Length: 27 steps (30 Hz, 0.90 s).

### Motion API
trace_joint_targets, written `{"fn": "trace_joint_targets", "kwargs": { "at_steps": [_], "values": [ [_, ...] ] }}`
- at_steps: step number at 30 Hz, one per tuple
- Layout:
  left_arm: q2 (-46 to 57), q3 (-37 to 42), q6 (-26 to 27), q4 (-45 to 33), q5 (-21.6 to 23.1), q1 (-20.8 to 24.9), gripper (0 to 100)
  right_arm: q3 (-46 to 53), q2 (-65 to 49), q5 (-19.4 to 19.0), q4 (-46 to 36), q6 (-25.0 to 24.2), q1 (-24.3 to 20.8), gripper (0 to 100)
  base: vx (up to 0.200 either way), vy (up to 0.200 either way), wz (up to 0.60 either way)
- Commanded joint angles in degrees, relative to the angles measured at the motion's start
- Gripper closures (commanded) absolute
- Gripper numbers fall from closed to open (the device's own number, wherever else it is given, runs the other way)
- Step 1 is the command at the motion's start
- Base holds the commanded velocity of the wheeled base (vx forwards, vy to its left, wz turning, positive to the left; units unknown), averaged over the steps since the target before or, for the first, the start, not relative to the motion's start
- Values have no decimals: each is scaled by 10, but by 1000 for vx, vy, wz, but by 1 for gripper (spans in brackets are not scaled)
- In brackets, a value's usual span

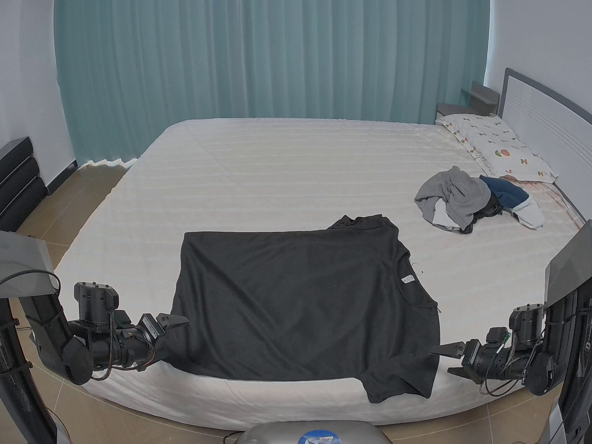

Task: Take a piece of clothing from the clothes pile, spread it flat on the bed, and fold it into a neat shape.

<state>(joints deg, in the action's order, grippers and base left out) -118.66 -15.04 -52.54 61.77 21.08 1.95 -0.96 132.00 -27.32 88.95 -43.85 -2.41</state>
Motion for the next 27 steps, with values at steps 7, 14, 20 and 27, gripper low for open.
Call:
{"fn": "trace_joint_targets", "kwargs": {
  "at_steps": [7, 14, 20, 27],
  "values": [
    [-8, -11, -2, 0, -4, 4, 0, 9, -19, 68, 1, -86, -10, 0, 0, 0, 0],
    [-7, -18, -7, 0, -3, 2, 0, 9, -22, 71, 2, -101, -10, 0, 0, 0, 0],
    [-9, -11, -2, 0, -4, 4, 0, 9, -19, 72, 2, -99, -14, 0, 0, 0, 0],
    [4, 2, -3, -4, -20, 2, 0, 9, -18, 72, 0, -99, -17, 0, 0, 0, 0]
  ]
}}
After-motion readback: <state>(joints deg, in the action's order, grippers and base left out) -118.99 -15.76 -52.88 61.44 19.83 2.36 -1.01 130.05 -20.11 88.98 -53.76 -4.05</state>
